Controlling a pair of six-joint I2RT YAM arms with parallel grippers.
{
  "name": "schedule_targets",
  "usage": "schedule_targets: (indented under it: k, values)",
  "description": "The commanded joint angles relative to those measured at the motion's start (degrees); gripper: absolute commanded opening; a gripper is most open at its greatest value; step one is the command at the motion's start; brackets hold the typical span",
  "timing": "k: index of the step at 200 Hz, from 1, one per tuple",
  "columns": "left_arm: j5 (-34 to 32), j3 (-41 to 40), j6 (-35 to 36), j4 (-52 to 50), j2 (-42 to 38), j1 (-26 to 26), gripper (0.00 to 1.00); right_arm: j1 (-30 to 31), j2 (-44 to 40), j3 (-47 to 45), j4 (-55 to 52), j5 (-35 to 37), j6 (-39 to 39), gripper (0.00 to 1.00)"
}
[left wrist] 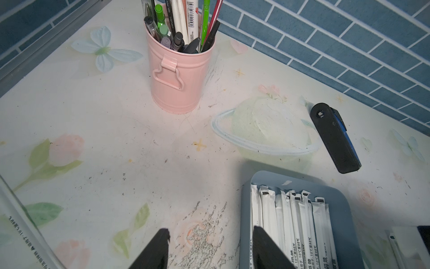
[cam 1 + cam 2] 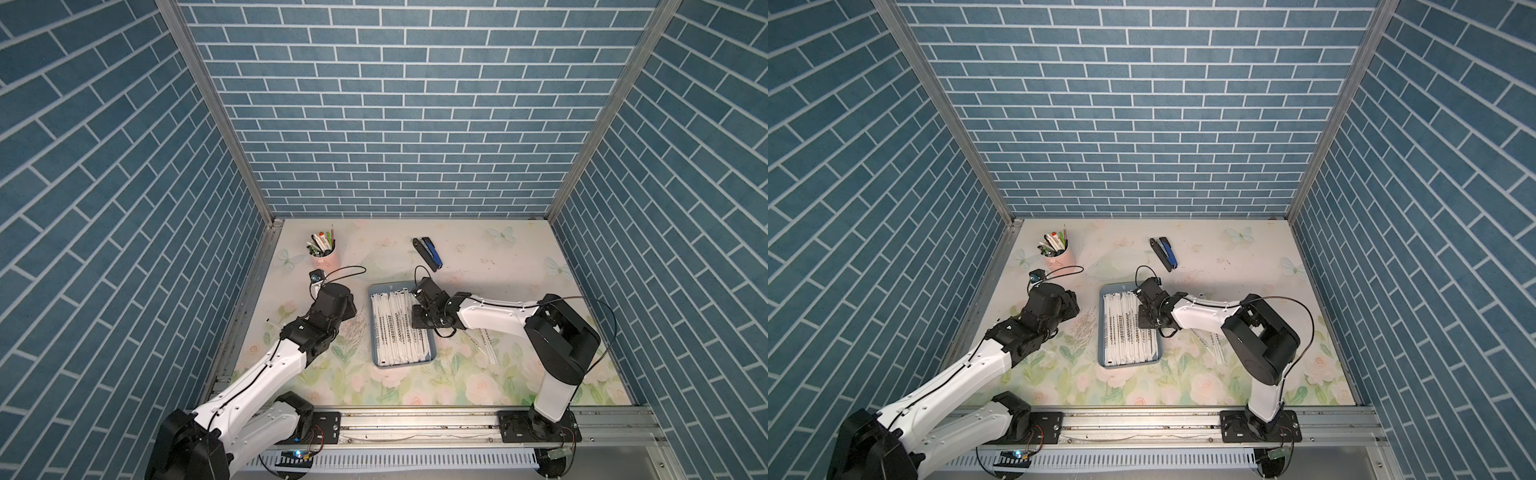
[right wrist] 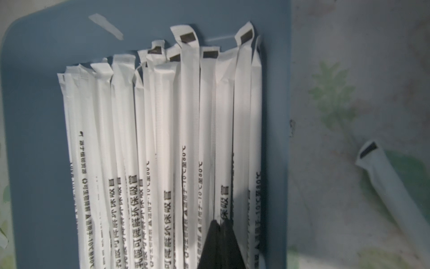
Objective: Put the straws into the storage box
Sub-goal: Place the straw in the storage box.
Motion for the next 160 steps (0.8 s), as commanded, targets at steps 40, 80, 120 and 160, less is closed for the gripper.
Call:
schedule_targets:
  k: [40,80,120,160]
  values:
    - [-3.3,2.2,-3.3,-9.9,-0.7,5.4,0.58,0.2,-6.5,3.9,-4.3,0.6,0.0,0.00]
    - [-9.8,3.8,-8.4,-20.6,1.1,9.2,0.56,-0.2,-7.3,3.0,-1.0,3.4,-3.7,0.00]
    - [-5.9,1.5,-10.9,-20.8,1.6,13.2,0.57,-1.0,-7.5,2.6,3.6,3.3,-7.9,0.01]
    - [1.2,-1.7,-13.7,-19.7,4.2,16.3,0.52,-1.0,-9.4,0.6,6.9,2.9,-10.3,0.01]
